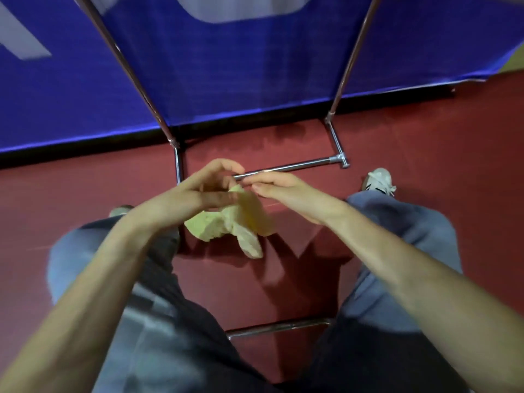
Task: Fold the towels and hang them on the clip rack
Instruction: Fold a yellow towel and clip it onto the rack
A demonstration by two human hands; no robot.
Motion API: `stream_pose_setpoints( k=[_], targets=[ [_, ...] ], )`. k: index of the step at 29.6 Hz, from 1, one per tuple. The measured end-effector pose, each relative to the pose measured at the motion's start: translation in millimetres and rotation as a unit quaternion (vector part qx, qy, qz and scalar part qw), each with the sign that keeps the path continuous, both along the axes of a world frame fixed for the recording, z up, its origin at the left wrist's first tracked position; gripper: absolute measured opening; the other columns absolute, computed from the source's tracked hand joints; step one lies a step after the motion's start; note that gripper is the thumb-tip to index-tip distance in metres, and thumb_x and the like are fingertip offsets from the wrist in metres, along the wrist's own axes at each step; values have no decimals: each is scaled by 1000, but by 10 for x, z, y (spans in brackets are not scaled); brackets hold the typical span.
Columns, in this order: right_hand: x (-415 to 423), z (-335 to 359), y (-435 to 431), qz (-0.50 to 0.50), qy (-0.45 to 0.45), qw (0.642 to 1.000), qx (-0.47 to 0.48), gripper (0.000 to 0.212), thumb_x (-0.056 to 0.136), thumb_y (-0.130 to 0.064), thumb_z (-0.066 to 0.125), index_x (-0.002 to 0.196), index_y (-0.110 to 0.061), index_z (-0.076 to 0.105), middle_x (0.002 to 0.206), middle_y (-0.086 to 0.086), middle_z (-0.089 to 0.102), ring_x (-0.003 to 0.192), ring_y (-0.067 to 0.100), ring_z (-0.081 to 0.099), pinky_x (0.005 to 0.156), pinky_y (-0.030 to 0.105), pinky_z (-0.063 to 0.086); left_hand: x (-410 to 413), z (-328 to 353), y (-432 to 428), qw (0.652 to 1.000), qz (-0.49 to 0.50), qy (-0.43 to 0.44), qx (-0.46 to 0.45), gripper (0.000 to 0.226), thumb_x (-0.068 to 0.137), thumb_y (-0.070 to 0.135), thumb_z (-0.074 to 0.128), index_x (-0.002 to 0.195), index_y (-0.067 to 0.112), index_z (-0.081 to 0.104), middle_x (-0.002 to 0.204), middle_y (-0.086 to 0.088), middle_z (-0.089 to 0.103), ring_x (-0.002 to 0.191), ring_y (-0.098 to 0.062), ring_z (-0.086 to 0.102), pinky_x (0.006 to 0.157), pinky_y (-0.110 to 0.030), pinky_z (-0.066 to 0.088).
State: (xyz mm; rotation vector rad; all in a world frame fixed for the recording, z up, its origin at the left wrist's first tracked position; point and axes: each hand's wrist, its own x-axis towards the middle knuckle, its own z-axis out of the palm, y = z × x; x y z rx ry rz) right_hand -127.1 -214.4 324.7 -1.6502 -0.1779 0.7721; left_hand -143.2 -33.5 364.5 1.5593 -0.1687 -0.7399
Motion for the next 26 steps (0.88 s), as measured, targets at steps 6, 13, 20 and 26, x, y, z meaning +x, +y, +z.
stream_pose_setpoints(
  k=[6,13,20,26],
  targets=[
    [-217,329,-11,24,1,998,65,19,94,-9,42,105,-16,56,96,-8,59,93,3,53,93,16,40,-181,427,-29,999,-31,-26,-24,38,72,6,58,105,19,46,62,12,62,62,-1,59,61,-12,47],
    [-531,500,-157,-53,-100,989,100,23,88,-4,52,106,-16,56,100,-6,60,89,-2,56,86,12,45,-414,525,-213,994,96,-28,-36,19,81,-2,53,90,14,56,58,7,63,53,-1,60,49,-12,46],
    [-805,372,-90,-132,-230,963,54,29,65,-29,69,90,-35,55,100,-15,50,98,2,52,87,23,42,-535,442,-391,984,164,-55,-37,18,81,3,55,88,15,65,64,5,70,63,-4,66,62,-12,53],
    [-807,352,-113,-200,-302,931,40,9,75,-10,66,84,-7,66,79,-12,56,75,-4,56,71,10,42,-560,462,-372,989,113,-87,-32,38,62,5,75,95,22,64,74,3,74,75,-4,69,73,-12,53]
  ],
)
